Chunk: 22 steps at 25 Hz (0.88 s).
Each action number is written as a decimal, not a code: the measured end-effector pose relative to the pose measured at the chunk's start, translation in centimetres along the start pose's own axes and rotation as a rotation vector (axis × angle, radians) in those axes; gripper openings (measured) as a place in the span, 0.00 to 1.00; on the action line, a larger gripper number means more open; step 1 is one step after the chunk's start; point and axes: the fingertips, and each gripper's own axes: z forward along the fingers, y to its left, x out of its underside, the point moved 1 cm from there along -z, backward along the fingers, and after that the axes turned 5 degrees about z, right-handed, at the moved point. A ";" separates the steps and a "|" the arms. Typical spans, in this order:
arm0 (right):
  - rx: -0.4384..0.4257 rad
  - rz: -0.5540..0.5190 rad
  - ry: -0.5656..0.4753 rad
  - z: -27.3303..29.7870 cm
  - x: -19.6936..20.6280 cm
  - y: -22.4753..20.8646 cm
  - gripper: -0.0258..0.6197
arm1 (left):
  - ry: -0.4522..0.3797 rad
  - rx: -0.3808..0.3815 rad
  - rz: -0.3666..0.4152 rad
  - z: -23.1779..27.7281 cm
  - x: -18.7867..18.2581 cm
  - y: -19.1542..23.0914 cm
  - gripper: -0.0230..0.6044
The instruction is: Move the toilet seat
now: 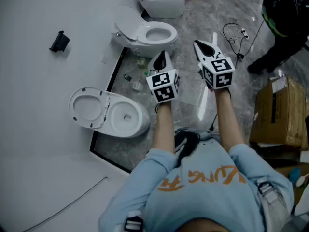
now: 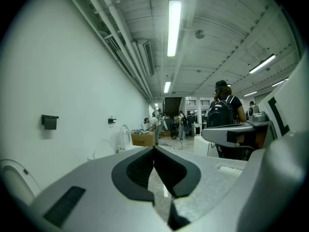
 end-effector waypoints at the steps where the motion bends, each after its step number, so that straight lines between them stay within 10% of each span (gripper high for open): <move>1: -0.002 -0.005 0.000 0.0 -0.1 -0.2 0.04 | -0.002 0.001 0.000 0.1 -0.1 -0.2 0.04; 22: 0.012 0.033 -0.014 2.4 -0.9 -3.2 0.04 | -0.008 -0.007 -0.013 3.1 -0.3 0.9 0.04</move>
